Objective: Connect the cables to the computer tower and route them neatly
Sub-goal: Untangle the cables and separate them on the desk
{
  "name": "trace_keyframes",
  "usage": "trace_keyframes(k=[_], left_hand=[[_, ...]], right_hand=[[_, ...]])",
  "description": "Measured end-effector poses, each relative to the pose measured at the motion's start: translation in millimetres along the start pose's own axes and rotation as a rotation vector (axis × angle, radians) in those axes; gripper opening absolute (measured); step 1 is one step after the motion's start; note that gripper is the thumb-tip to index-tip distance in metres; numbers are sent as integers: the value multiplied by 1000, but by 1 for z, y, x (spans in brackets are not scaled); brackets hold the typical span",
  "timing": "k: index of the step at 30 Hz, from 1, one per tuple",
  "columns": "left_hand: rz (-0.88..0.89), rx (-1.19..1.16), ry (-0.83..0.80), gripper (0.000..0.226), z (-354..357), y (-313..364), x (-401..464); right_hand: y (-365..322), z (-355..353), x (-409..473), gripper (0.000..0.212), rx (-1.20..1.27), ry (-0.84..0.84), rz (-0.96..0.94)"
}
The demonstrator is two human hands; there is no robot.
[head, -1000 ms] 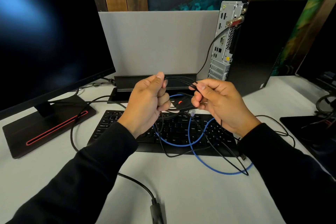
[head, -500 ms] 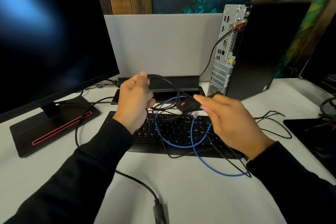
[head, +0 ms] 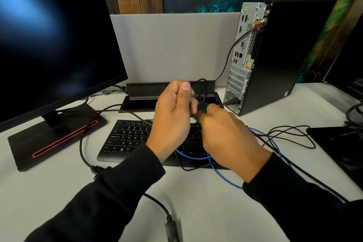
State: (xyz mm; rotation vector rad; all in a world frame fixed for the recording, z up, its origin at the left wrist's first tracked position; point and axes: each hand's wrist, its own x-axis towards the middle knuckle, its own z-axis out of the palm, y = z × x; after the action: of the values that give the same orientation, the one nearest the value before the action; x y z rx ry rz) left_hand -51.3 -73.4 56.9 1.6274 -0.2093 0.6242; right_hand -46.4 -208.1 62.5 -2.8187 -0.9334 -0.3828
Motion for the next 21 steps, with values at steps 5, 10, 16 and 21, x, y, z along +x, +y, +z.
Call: trace_keyframes(k=[5, 10, 16, 21], left_hand=[[35, 0, -10, 30, -1, -4, -2], [86, 51, 16, 28, -5, -3, -1], [10, 41, 143, 33, -27, -14, 17], [-186, -197, 298, 35, -53, -28, 34]], right_hand=[[18, 1, 8, 19, 97, 6, -200], [27, -1, 0, 31, 227, 216, -196], [56, -9, -3, 13, 311, 270, -98], [122, -16, -6, 14, 171, 195, 116]])
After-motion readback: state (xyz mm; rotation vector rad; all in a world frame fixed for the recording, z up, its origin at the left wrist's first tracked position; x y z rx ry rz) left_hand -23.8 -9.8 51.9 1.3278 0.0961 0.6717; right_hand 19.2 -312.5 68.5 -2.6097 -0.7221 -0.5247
